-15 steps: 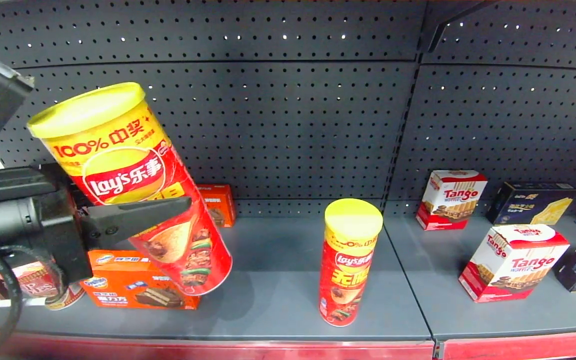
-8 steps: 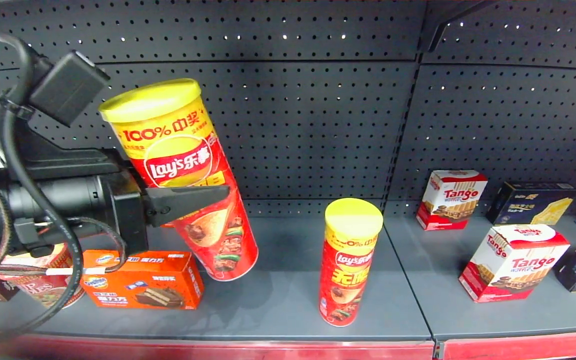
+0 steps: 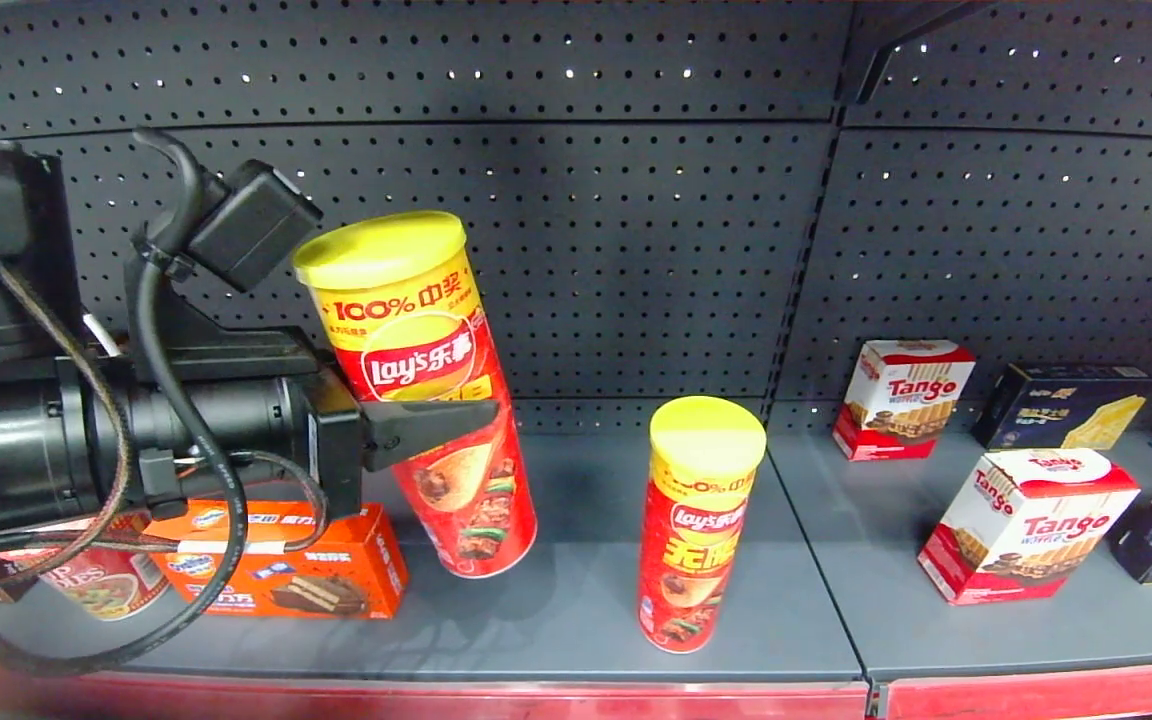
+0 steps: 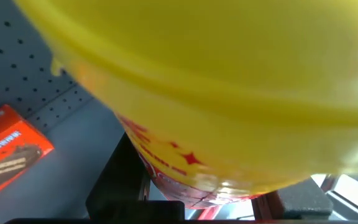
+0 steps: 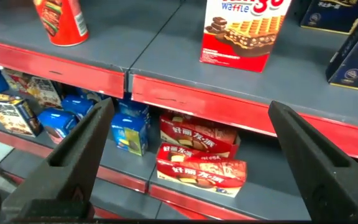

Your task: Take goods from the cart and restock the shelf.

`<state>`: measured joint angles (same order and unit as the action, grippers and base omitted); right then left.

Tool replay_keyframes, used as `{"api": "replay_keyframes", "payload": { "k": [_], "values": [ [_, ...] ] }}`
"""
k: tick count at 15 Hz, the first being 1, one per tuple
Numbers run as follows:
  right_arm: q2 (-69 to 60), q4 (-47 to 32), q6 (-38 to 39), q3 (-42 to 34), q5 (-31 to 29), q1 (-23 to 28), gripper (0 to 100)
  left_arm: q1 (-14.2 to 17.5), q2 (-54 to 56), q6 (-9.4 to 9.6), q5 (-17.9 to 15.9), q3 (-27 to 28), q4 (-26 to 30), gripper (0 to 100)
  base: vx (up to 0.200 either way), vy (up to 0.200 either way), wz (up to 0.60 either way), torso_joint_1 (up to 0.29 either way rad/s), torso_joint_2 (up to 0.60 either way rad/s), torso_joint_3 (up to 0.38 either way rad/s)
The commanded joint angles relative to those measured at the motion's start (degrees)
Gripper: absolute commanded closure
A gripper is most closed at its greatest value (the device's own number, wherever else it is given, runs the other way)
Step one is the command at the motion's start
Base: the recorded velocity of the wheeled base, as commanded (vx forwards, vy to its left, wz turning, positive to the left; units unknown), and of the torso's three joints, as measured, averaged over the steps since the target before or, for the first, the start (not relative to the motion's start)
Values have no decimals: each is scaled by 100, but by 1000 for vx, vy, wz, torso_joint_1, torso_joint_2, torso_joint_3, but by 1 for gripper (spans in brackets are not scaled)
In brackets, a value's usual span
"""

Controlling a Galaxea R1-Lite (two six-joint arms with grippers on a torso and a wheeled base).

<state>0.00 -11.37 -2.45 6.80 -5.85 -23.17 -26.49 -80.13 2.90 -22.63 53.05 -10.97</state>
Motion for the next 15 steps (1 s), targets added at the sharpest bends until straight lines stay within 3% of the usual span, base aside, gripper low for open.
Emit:
{"api": "replay_keyframes", "payload": {
  "k": [1,8,11,15],
  "values": [
    [0,4,-1,-3,-21,-3,0,4,-91,9,30,-14,-28,100,0,0,0,0,0,0],
    [0,4,-1,5,14,-3,0,4,-662,61,92,100,-582,100,0,0,0,0,0,0],
    [0,4,-1,-3,5,-3,0,4,-978,404,109,144,-933,100,0,0,0,0,0,0],
    [0,4,43,-3,14,-3,0,-84,-1207,422,127,302,-942,100,0,0,0,0,0,0]
  ]
}}
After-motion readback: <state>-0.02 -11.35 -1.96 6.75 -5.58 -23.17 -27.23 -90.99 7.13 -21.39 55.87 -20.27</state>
